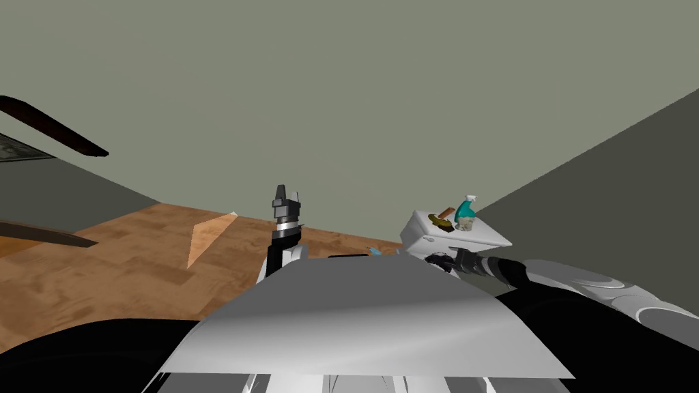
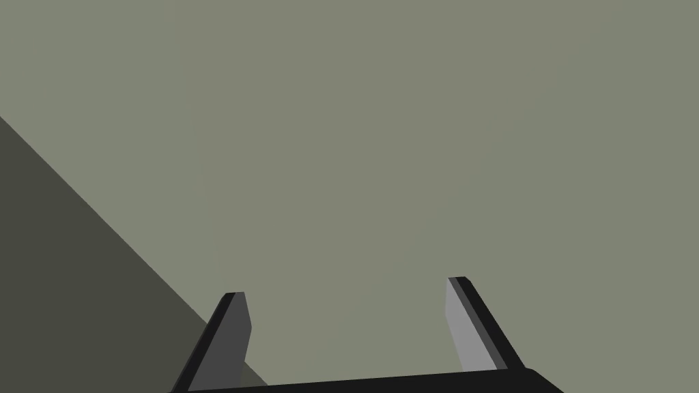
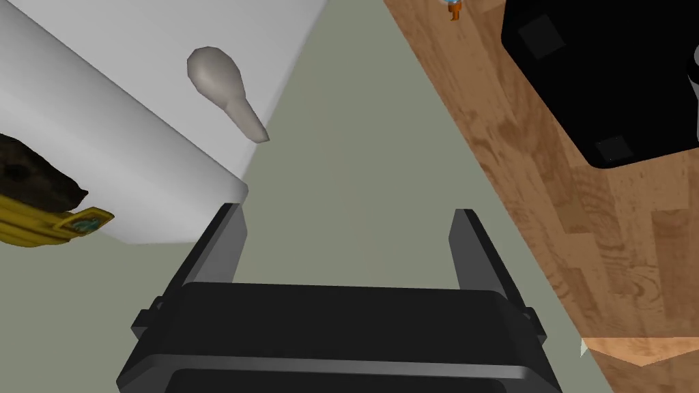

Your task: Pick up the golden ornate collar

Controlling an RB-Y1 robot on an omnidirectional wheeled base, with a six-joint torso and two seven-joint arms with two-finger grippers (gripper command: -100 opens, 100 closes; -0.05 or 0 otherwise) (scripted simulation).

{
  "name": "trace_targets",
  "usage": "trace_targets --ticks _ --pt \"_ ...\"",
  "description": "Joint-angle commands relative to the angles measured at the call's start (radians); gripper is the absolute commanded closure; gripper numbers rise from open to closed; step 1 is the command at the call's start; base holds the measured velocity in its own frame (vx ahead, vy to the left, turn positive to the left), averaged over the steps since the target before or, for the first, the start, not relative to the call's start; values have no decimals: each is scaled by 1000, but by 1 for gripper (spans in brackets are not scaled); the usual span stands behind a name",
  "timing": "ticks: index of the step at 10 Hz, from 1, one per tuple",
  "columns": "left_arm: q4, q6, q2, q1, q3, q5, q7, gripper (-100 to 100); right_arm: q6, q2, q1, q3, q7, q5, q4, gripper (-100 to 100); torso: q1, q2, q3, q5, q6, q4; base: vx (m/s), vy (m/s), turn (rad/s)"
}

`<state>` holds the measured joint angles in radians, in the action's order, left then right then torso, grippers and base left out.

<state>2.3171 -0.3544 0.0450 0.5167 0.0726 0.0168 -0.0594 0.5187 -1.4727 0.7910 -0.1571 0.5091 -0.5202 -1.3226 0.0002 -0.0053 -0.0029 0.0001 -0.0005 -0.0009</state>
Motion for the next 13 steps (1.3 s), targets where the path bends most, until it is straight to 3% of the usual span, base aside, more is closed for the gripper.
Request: trace_targets --ticks 1,3,4,8,11,12,13 --pt "0 0 0 0 0 0 0 0 12 -50 5 -19 3 -27 47 -100 0 0 0 0 0 0 94 -15 214" --pt "0 0 0 0 0 0 0 0 20 -108 13 -27 4 -41 74 -100 0 0 0 0 1 0 62 -9 92" --pt "0 0 0 0 0 0 0 0 20 -110 13 -27 4 -41 74 -100 0 0 0 0 0 0 45 -9 63" --pt "0 0 0 0 0 0 0 0 45 -226 36 -57 0 -81 157 -100 -1 -1 -1 0 0 0 84 -25 168" --pt "0 0 0 0 0 0 0 0 64 -261 48 -86 -8 -99 187 -100 -4 -4 -3 -1 0 -1 123 -85 186" --pt "0 0 0 0 0 0 0 0 52 -263 62 -74 -7 -87 172 -100 -7 -4 -2 -2 1 -1 49 -67 37" --pt "0 0 0 0 0 0 0 0 52 -264 66 -72 -5 -85 171 0 -3 0 0 -2 1 0 10 -12 0"
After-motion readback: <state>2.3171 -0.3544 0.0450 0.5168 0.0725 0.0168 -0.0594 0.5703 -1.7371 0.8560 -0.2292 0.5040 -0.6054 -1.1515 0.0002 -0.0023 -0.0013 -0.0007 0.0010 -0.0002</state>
